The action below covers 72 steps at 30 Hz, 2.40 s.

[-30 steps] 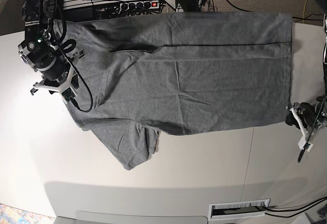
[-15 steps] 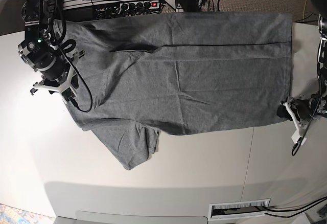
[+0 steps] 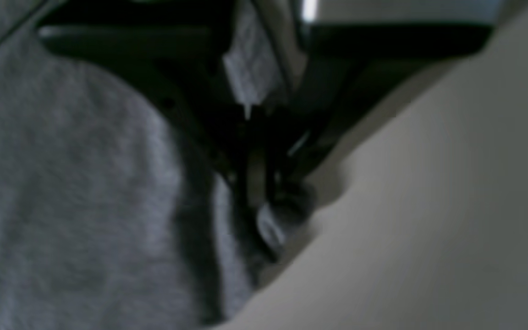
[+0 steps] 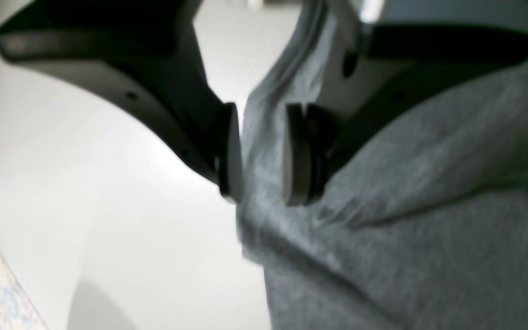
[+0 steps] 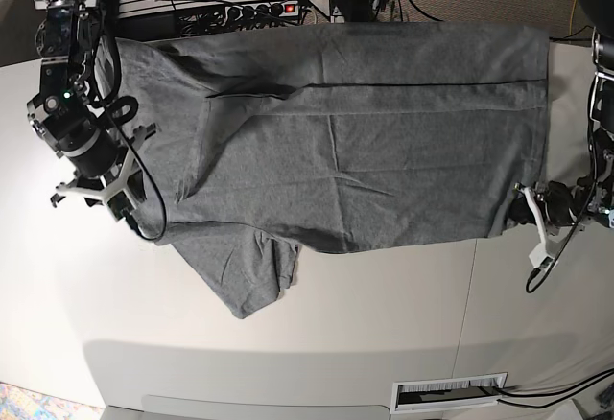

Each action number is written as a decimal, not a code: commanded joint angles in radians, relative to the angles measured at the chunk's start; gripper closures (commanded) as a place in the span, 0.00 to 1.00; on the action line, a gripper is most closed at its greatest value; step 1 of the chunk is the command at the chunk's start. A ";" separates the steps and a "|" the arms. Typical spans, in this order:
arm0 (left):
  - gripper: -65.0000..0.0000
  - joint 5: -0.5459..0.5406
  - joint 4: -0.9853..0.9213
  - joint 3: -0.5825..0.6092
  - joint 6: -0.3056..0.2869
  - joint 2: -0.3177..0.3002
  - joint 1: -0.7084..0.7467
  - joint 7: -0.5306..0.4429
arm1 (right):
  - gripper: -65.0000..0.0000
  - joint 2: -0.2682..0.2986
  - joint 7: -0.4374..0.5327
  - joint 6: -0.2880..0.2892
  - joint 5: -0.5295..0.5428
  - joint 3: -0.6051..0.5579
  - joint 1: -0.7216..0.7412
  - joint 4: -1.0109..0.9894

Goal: Fold the T-shirt properly
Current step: 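Lift the hem side and fold it over toward the folded edge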

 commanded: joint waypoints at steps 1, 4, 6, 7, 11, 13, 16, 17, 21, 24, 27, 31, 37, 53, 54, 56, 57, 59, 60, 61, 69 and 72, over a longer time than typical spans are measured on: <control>1.00 -0.031 0.027 -0.010 -0.005 -0.023 -0.030 -0.002 | 0.75 0.014 0.033 -0.011 -0.003 0.009 0.031 -0.019; 1.00 -0.063 0.075 -0.010 -0.009 -0.041 -0.030 0.023 | 0.73 -0.017 0.082 -0.010 -0.002 0.009 0.105 -0.143; 1.00 -0.063 0.113 -0.010 -0.011 -0.059 -0.030 0.031 | 0.66 -0.047 0.095 -0.010 0.001 0.007 0.167 -0.233; 1.00 -0.063 0.134 -0.010 -0.011 -0.069 -0.030 0.034 | 0.63 -0.062 0.102 -0.010 0.003 0.006 0.199 -0.276; 1.00 -0.063 0.227 -0.010 -0.010 -0.107 -0.030 0.060 | 0.61 -0.097 0.122 -0.006 0.012 -0.016 0.328 -0.423; 1.00 -0.063 0.256 -0.010 -0.010 -0.123 -0.030 0.067 | 0.61 -0.099 0.124 -0.005 0.011 -0.057 0.392 -0.484; 1.00 -0.063 0.269 -0.010 -0.007 -0.135 -0.030 0.067 | 0.61 -0.099 0.127 -0.005 -0.012 -0.141 0.487 -0.584; 1.00 -0.062 0.269 -0.010 -0.007 -0.137 -0.030 0.067 | 0.61 -0.099 0.134 -0.005 -0.023 -0.170 0.516 -0.623; 1.00 -0.059 0.269 -0.010 -0.007 -0.137 -0.027 0.068 | 0.61 -0.099 0.148 -0.005 -0.053 -0.279 0.616 -0.800; 1.00 -0.058 0.269 -0.010 -0.007 -0.139 -0.027 0.067 | 0.61 -0.099 0.130 -0.005 -0.060 -0.339 0.667 -0.914; 1.00 -0.050 0.269 -0.010 -0.007 -0.143 -0.027 0.067 | 0.61 -0.099 0.127 0.013 -0.060 -0.367 0.686 -0.985; 1.00 -0.048 0.269 -0.010 -0.007 -0.142 -0.027 0.066 | 0.61 -0.099 0.154 0.021 -0.072 -0.367 0.685 -1.021; 1.00 -0.048 0.269 -0.010 -0.007 -0.142 -0.027 0.066 | 0.78 -0.099 0.109 0.020 -0.058 -0.367 0.686 -1.021; 1.00 -0.078 0.349 -0.010 -0.011 -0.190 -0.027 0.082 | 1.00 -0.093 -0.119 0.017 0.052 -0.364 0.729 -0.830; 1.00 -0.094 0.369 -0.010 -0.011 -0.200 -0.027 0.094 | 1.00 -0.093 -0.144 0.017 0.071 -0.364 0.729 -0.801; 1.00 -0.119 0.410 -0.010 -0.011 -0.218 -0.027 0.113 | 1.00 -0.093 -0.175 0.018 0.087 -0.364 0.729 -0.748; 1.00 -0.118 0.431 -0.010 -0.011 -0.227 -0.027 0.110 | 1.00 -0.093 -0.175 0.018 0.086 -0.364 0.730 -0.726; 1.00 -0.103 0.470 -0.010 -0.011 -0.242 -0.028 0.098 | 1.00 -0.088 -0.170 0.018 0.086 -0.364 0.730 -0.685; 1.00 -0.090 0.490 -0.010 -0.011 -0.248 -0.028 0.095 | 1.00 -0.084 -0.173 0.017 0.086 -0.364 0.730 -0.666; 1.00 -0.084 0.510 -0.010 -0.010 -0.256 -0.028 0.097 | 1.00 -0.079 -0.184 0.017 0.086 -0.364 0.730 -0.650; 1.00 -0.114 0.588 -0.010 -0.010 -0.300 -0.022 0.143 | 1.00 -0.002 -0.316 0.017 0.138 -0.364 0.675 -0.537; 1.00 -0.185 0.587 -0.010 -0.014 -0.314 -0.019 0.203 | 1.00 0.037 -0.323 0.018 0.151 -0.364 0.618 -0.498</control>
